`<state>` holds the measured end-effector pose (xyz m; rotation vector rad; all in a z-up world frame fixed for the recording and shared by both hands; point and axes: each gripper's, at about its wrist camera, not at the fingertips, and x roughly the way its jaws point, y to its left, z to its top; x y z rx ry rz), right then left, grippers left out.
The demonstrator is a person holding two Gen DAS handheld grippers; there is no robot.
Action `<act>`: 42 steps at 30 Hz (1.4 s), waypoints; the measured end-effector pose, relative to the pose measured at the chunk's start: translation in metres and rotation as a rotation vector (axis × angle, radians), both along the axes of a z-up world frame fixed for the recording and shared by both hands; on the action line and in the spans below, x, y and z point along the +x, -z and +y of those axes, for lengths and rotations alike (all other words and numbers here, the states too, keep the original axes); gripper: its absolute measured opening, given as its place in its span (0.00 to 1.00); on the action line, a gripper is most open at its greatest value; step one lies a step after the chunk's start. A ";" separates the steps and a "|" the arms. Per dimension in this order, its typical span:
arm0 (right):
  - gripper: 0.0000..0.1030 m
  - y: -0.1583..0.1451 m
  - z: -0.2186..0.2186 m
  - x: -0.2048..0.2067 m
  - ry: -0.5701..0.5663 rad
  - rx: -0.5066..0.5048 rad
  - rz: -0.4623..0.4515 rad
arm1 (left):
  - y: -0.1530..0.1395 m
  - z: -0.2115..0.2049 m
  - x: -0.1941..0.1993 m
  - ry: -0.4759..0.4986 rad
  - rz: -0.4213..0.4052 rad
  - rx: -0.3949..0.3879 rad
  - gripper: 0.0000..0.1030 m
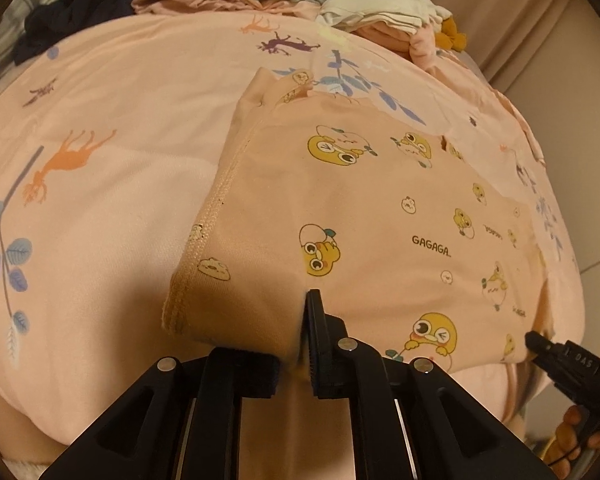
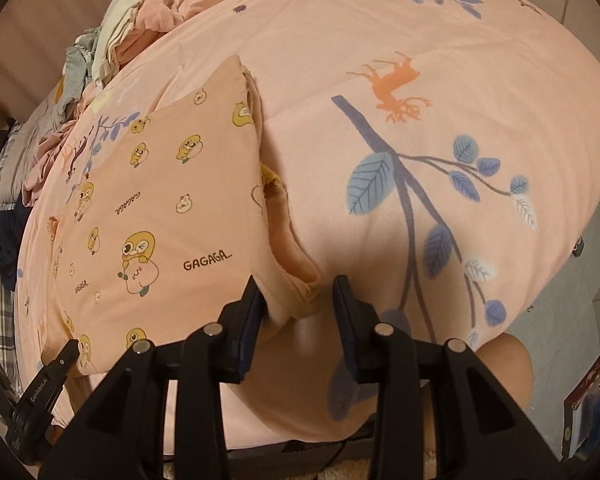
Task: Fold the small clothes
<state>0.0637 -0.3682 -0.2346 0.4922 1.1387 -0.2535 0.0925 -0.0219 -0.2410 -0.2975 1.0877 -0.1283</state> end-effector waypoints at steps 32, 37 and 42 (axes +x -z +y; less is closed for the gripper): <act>0.39 -0.008 0.044 0.015 -0.256 0.126 -0.110 | -0.034 -0.069 0.008 0.089 -0.247 0.308 0.04; 0.39 -0.019 -0.024 -0.015 -0.065 0.198 -0.198 | -0.030 -0.134 0.009 0.293 -0.303 0.293 0.04; 0.42 -0.038 -0.083 -0.055 0.135 0.161 -0.258 | -0.015 -0.193 -0.007 0.474 -0.294 0.250 0.04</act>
